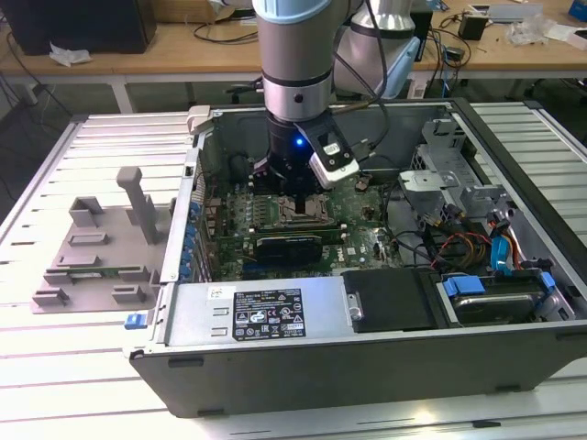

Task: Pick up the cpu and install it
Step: 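Install the second cpu locking lever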

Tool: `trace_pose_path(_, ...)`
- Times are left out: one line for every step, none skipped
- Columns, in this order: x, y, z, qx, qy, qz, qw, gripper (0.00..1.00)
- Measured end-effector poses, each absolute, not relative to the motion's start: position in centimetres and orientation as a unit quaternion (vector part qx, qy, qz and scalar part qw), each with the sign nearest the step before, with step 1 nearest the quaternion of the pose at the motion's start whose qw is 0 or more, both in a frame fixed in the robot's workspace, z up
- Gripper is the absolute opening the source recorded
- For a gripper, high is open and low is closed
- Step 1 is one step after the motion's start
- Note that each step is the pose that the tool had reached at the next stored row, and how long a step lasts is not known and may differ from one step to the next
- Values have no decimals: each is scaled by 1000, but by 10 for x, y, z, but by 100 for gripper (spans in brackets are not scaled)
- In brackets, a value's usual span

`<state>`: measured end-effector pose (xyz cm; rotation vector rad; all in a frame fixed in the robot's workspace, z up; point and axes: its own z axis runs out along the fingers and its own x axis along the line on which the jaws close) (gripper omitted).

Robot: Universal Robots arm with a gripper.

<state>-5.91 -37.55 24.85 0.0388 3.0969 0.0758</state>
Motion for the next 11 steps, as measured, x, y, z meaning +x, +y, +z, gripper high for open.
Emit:
trace_pose_path(-61, -375, 247, 12, 999, 25, 23, 11)
trace_pose_path(-63, -375, 245, 8, 999, 26, 24, 11)
trace_pose_path(-65, -375, 243, 7, 999, 27, 24, 11)
trace_pose_path(-65, -375, 242, 7, 999, 29, 24, 11)
trace_pose_path(-65, -375, 240, 5, 999, 33, 25, 11)
trace_pose_path(-66, -375, 238, 4, 999, 38, 24, 11)
trace_pose_path(-67, -375, 237, 4, 999, 41, 24, 11)
trace_pose_path(-69, -375, 236, 4, 999, 45, 24, 11)
trace_pose_path(-71, -375, 234, 4, 999, 45, 24, 11)
trace_pose_path(-75, -375, 233, 4, 999, 45, 24, 11)
trace_pose_path(-77, -375, 233, 4, 999, 45, 24, 11)
